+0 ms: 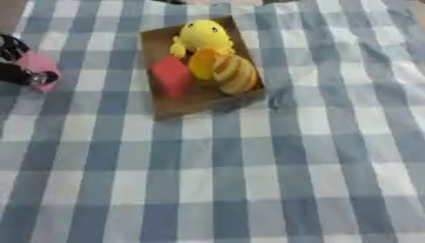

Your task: Pick up objects on the table and place them in the box.

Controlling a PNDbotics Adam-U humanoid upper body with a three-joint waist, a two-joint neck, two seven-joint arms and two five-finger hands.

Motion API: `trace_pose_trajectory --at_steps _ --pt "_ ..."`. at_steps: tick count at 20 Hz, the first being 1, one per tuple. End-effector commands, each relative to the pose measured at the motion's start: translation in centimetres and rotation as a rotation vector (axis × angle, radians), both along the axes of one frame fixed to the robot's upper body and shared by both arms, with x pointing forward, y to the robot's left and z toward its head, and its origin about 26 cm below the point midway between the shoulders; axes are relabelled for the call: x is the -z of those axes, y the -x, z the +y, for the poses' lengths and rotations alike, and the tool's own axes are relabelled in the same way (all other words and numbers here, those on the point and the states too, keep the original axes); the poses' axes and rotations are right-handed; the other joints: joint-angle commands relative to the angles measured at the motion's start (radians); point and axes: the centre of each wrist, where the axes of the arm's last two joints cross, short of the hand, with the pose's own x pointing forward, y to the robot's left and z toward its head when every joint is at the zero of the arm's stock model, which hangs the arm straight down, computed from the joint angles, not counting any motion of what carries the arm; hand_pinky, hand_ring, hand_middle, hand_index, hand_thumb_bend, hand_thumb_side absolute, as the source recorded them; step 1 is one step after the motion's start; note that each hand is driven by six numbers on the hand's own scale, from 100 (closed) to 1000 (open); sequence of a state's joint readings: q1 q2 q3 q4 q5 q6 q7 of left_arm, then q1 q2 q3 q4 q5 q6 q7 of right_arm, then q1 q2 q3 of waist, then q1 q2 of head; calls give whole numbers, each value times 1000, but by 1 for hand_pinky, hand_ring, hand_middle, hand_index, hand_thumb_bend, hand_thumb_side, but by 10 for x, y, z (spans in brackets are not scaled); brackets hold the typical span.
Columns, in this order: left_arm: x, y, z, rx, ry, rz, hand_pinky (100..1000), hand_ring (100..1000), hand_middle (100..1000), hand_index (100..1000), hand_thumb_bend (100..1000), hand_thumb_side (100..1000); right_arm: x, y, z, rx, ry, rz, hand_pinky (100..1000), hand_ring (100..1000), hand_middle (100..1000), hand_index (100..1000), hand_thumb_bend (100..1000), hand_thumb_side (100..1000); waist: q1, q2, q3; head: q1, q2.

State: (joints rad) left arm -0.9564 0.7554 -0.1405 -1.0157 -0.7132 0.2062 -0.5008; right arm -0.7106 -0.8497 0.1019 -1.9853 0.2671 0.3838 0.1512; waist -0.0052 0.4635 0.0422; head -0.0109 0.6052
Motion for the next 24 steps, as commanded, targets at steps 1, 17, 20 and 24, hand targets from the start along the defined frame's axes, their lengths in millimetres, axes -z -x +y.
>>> trace_pose_trajectory --at_steps 1,17,20,24 --pt "-12 4 10 -22 -8 -16 847 777 602 833 454 521 -8 6 -2 9 5 -34 794 751 713 806 100 683 0 -20 0 -2 -12" --pt "-45 13 -17 103 31 -155 797 656 478 697 114 376 -7 5 -5 16 2 -29 795 751 713 806 100 684 6 -33 3 -27 0" --pt "-63 19 -41 190 29 -226 799 660 485 702 106 393 -7 5 -4 14 4 -29 796 751 713 806 100 683 9 -37 3 -34 2" --pt "-77 24 -85 344 5 -267 799 659 489 703 109 403 -9 6 -2 -2 11 -34 796 752 714 806 100 680 11 -41 -4 -37 5"
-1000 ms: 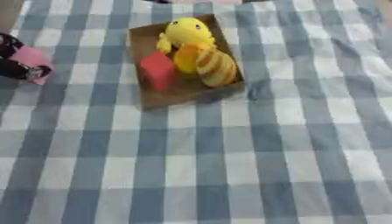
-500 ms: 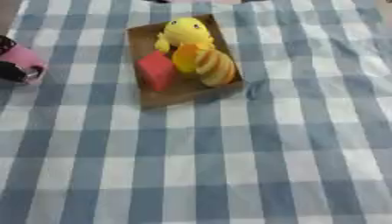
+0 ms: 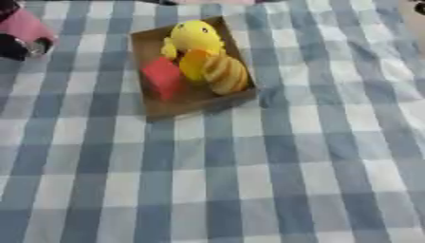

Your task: Pick up objects on the table and place them in the box.

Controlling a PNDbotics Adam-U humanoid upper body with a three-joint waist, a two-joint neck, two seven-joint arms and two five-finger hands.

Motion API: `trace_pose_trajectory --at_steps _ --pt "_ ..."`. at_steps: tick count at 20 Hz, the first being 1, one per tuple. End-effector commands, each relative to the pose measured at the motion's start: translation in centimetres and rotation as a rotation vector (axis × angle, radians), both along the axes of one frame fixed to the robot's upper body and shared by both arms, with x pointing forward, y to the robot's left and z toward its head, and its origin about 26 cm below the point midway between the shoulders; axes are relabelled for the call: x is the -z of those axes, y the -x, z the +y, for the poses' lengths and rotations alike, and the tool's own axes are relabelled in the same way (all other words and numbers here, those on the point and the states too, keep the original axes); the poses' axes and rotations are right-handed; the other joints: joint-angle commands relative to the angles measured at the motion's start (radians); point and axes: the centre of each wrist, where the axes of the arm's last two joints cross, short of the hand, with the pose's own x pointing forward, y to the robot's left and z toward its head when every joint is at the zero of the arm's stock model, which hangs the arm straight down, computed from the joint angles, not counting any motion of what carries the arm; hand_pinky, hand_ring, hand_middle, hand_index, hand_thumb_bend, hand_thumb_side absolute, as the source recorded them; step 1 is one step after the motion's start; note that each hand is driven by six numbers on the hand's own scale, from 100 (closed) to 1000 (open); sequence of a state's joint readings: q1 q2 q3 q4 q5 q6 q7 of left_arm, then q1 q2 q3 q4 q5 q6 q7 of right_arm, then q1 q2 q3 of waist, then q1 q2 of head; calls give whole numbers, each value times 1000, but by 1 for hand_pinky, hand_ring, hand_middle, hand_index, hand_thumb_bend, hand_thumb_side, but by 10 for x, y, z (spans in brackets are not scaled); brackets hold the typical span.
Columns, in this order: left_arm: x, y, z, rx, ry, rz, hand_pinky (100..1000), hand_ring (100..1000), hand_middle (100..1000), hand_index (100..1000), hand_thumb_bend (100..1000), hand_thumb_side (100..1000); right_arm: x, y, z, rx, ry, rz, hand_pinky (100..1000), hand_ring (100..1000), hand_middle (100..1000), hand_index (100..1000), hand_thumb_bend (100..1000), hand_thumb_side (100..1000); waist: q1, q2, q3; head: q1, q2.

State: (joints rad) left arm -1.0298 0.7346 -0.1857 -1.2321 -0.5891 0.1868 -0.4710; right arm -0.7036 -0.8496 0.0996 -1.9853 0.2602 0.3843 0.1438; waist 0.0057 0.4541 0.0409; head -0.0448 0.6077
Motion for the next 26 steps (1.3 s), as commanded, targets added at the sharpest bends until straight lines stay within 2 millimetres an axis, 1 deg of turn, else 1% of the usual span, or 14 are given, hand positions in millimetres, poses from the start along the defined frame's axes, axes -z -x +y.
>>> trace_pose_trajectory --at_steps 1,5,7,9,12,16,22,26 --pt "-20 8 -31 113 -32 -60 799 660 491 705 120 405 -11 6 0 -8 22 -38 796 752 714 806 100 679 1 -33 -5 -4 3" --pt "-21 5 -71 221 -70 -53 804 669 504 709 135 412 -12 7 3 -24 23 -44 796 752 714 806 100 679 5 -34 -16 0 1" --pt "-19 2 -85 249 -79 -49 806 672 508 711 136 415 -13 7 4 -33 26 -45 797 752 714 806 100 679 8 -33 -23 5 -2" --pt "-15 -3 -94 262 -82 -39 807 676 513 712 148 421 -14 7 6 -43 30 -49 797 752 714 806 100 680 12 -30 -33 10 -6" --pt "-7 -11 -98 252 -91 -19 808 684 527 715 181 417 -16 7 8 -52 34 -53 797 753 715 807 100 682 17 -25 -45 13 -10" --pt "2 -21 -97 224 -110 -4 808 691 537 717 197 410 -17 7 10 -53 47 -61 798 756 712 806 100 673 23 -19 -53 18 -13" --pt "6 -28 -98 204 -139 -15 807 691 544 719 213 411 -18 7 12 -57 58 -65 798 753 710 806 100 678 28 -12 -61 23 -19" --pt "12 -34 -96 177 -154 -7 812 707 580 747 251 430 -18 7 12 -61 55 -67 798 752 709 806 100 679 29 -10 -67 25 -22"
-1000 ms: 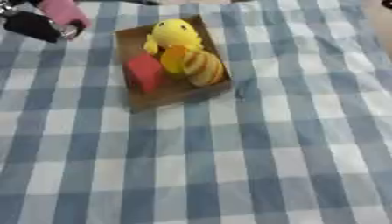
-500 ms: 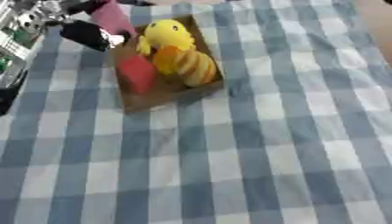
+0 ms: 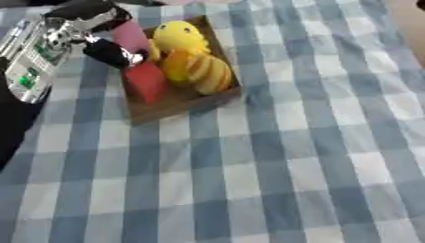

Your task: Pick up objects on the table and place them in the box.

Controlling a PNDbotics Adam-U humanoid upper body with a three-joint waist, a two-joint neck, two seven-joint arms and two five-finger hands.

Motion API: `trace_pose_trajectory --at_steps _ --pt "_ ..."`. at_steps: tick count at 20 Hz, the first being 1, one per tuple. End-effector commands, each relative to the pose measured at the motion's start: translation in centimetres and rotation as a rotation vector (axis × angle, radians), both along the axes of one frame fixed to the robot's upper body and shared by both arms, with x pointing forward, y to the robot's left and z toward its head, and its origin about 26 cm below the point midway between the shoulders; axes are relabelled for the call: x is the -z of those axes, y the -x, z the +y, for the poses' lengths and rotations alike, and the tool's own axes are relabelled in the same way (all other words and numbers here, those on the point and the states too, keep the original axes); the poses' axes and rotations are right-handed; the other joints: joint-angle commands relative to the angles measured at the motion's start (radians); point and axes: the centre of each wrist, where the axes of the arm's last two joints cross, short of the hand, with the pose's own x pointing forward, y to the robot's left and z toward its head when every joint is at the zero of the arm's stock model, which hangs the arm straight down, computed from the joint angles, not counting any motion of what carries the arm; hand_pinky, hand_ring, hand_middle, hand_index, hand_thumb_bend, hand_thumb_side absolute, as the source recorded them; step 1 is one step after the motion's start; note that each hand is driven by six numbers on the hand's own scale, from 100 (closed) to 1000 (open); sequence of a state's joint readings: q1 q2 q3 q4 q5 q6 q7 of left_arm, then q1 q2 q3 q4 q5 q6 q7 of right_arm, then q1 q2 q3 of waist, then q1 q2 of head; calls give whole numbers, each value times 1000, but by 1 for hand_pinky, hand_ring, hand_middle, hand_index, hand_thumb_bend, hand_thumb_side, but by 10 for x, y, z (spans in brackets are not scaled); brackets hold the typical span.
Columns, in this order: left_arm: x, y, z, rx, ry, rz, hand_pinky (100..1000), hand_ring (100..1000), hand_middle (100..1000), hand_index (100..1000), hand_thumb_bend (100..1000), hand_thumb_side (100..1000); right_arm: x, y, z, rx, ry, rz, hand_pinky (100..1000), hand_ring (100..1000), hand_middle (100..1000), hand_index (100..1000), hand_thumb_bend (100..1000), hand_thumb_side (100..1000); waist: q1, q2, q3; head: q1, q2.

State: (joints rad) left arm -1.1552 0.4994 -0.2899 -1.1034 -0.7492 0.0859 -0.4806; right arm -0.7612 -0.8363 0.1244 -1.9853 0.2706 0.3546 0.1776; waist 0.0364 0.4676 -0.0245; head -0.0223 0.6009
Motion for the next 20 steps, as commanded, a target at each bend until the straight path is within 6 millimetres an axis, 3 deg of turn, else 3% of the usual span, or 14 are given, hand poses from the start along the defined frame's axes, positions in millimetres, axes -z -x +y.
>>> trace_pose_trajectory --at_steps 1,3,11,20 --pt "-12 -1 3 -19 -8 -40 812 704 578 748 246 427 -8 6 0 1 12 -39 797 752 709 806 100 680 -1 -23 -3 3 -16" --pt "-12 -1 3 -18 -4 -46 814 710 587 753 257 443 -8 6 0 1 10 -39 797 752 709 806 100 681 0 -23 -5 3 -17" --pt "-17 1 1 25 14 -57 890 875 843 924 489 666 -5 5 0 9 12 -27 797 751 707 804 100 685 2 -25 -5 2 -16" --pt "-31 11 5 49 91 -80 896 891 863 956 577 641 -2 4 -1 19 10 -5 797 751 707 804 100 691 3 -35 3 -10 -11"
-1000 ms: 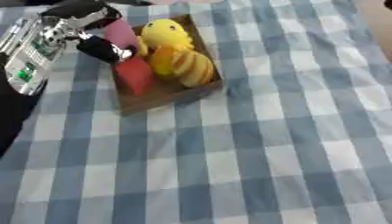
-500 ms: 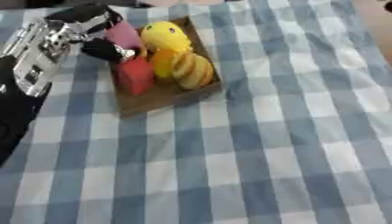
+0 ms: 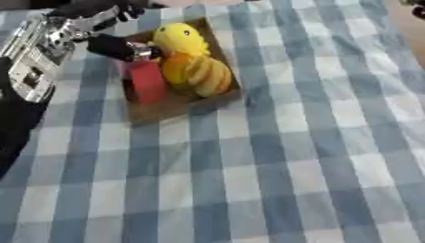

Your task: Pick up objects on the table and place them in the box.

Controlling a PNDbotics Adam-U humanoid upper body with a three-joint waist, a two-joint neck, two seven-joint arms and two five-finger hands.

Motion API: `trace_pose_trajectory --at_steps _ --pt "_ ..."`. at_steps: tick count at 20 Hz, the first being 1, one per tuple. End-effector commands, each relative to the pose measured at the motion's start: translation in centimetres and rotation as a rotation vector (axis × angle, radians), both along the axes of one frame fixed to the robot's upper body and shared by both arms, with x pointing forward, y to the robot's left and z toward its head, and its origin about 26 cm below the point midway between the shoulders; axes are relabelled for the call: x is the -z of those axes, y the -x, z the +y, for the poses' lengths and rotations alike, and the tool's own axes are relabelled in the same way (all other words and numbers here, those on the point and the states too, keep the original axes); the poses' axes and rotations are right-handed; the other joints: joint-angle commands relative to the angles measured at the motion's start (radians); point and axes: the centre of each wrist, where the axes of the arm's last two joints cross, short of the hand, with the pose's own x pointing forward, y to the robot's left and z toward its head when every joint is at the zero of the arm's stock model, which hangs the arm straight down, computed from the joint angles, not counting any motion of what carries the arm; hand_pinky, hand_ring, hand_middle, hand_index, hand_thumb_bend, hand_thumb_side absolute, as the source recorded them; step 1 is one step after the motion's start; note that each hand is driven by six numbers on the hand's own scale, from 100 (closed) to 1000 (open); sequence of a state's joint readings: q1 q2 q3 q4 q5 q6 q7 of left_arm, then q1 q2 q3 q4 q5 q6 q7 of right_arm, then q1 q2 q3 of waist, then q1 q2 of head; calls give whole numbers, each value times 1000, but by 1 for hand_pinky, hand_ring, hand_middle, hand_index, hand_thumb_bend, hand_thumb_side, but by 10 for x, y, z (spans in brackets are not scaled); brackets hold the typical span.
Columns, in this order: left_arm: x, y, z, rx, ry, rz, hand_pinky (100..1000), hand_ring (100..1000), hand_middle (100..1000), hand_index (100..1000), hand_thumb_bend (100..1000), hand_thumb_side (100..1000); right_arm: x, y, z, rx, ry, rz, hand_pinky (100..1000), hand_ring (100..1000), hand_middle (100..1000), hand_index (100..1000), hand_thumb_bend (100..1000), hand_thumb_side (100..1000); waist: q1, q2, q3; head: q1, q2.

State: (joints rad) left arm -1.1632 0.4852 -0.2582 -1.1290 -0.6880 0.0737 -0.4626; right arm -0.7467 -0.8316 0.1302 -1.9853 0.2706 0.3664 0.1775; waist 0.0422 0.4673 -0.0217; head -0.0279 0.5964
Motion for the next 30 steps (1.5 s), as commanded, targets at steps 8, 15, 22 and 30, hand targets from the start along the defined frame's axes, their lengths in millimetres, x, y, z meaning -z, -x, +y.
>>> trace_pose_trajectory --at_steps 8,15,22,30 --pt "-49 29 22 8 137 -191 875 822 756 847 254 657 -7 6 -4 23 2 -35 796 750 707 804 100 685 -12 -41 12 -15 7" --pt "-51 114 46 116 629 -571 894 833 775 879 319 699 -1 5 -14 37 -54 -45 792 747 706 807 100 707 -21 -54 39 -50 21" --pt "-9 162 66 173 922 -651 902 835 781 894 383 698 7 4 -22 3 -158 -87 794 748 712 816 100 742 -43 -68 52 -68 26" --pt "35 163 87 186 1027 -712 901 833 779 897 403 683 19 2 -26 -61 -271 -129 792 754 727 828 100 832 -51 -71 59 -68 26"
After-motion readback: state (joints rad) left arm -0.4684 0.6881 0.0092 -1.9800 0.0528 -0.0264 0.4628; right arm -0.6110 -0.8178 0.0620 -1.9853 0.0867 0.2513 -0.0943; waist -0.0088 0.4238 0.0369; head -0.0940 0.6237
